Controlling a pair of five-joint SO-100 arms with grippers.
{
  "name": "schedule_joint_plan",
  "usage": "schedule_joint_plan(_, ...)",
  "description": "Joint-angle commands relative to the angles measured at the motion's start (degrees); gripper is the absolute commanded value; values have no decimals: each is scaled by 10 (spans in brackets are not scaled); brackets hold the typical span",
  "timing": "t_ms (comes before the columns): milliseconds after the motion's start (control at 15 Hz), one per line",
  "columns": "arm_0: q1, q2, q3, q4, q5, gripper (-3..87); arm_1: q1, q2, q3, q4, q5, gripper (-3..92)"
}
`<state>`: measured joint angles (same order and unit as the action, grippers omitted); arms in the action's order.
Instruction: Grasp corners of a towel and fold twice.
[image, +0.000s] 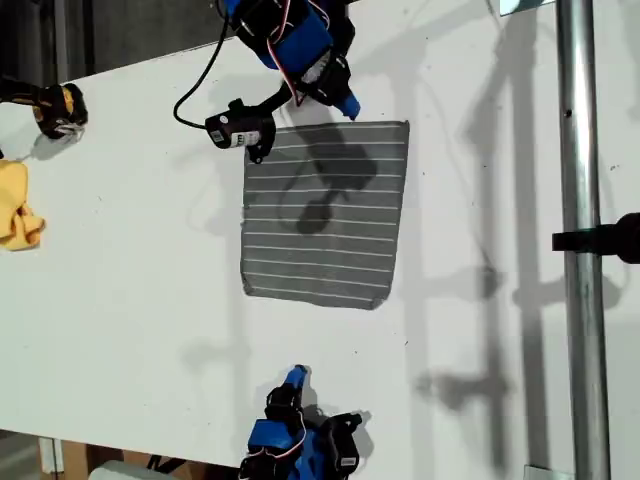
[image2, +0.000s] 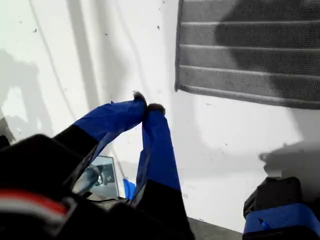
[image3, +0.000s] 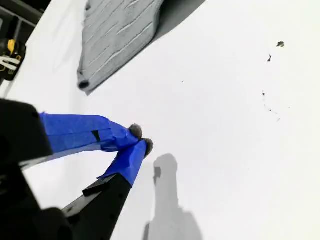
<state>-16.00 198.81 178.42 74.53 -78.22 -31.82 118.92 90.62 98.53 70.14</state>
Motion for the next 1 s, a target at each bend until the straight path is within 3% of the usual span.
schedule_joint_plan(0,6,3,-2,1,2,-23,-9,-2,-31,3,-11,-1)
schedule_joint_plan(67,7,3,-2,1,3,-23,-14,-11,-32,-5,-24,-1)
schedule_joint_plan(133,8,3,-2,1,4,-23,-16,-19,-33,-7,-25,59)
schedule_joint_plan(267,9,3,-3,1,5,-23,-11,-41,-36,-11,-25,273)
schedule_joint_plan(400,10,3,-3,1,7,-23,-10,-55,-39,-3,-27,355)
schedule_joint_plan(733,11,3,-3,1,10,-23,2,-89,-3,26,-22,370)
schedule_joint_plan(933,11,3,-3,1,11,-23,11,-147,87,-47,-21,377)
